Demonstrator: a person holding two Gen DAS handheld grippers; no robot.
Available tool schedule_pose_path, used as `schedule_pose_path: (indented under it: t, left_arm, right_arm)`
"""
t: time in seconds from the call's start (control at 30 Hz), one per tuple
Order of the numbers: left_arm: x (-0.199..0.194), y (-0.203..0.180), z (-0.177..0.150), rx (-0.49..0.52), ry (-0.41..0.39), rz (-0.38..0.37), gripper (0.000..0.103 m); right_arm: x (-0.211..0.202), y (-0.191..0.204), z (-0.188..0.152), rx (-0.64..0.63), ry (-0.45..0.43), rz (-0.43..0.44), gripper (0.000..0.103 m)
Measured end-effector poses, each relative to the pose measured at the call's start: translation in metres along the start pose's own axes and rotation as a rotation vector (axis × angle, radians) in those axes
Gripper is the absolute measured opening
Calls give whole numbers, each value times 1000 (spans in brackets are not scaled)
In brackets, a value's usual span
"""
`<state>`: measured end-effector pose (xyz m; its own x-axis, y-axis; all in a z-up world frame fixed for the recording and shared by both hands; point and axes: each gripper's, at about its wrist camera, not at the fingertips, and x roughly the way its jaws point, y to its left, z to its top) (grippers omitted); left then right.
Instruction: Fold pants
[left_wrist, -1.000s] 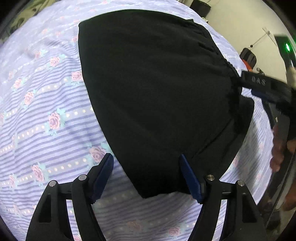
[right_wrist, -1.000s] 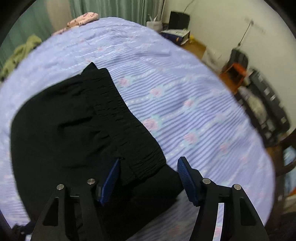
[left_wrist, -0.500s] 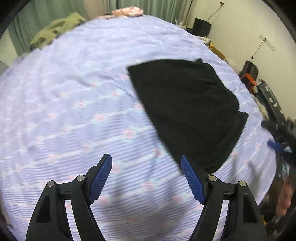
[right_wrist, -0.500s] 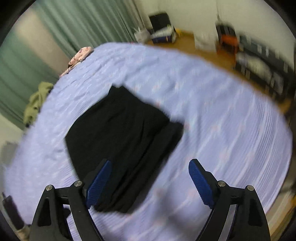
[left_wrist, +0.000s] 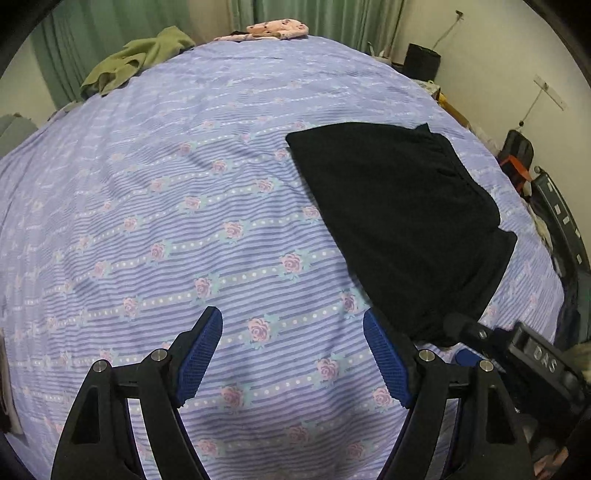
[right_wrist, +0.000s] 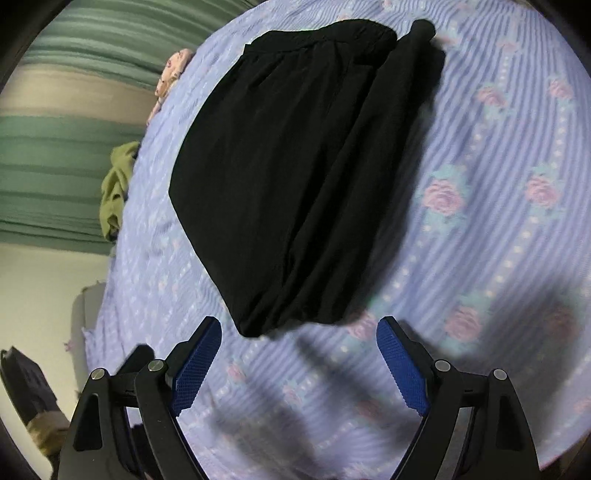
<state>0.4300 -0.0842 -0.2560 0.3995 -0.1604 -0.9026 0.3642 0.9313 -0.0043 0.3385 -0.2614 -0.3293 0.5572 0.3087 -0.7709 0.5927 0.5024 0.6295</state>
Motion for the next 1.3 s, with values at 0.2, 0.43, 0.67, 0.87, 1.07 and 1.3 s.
schedule_pose_path:
  t: [0.2,0.43,0.67,0.87,1.07,1.3]
  left_arm:
    - [9,7,5,-13,9,1,78]
    - [25,20,14,6,7,35,78]
    - [46,36,51,-29,-26,-63,78]
    - [90,49,107,-85,2,-271,78]
    - [138,58,147,-173,45,-403,77]
    - [181,29,163,-128,97,-453,74]
  right_arm:
    - [27,1,1,73,19,67,88]
    - [35,11,1,72,-23,72,91]
    - [26,15,33,71,-99,142,88]
    - [32,25,41,24,-124,49,80]
    - [42,30,23,13,-103,-8,79]
    - [53,30,30,58,-100,-23,79]
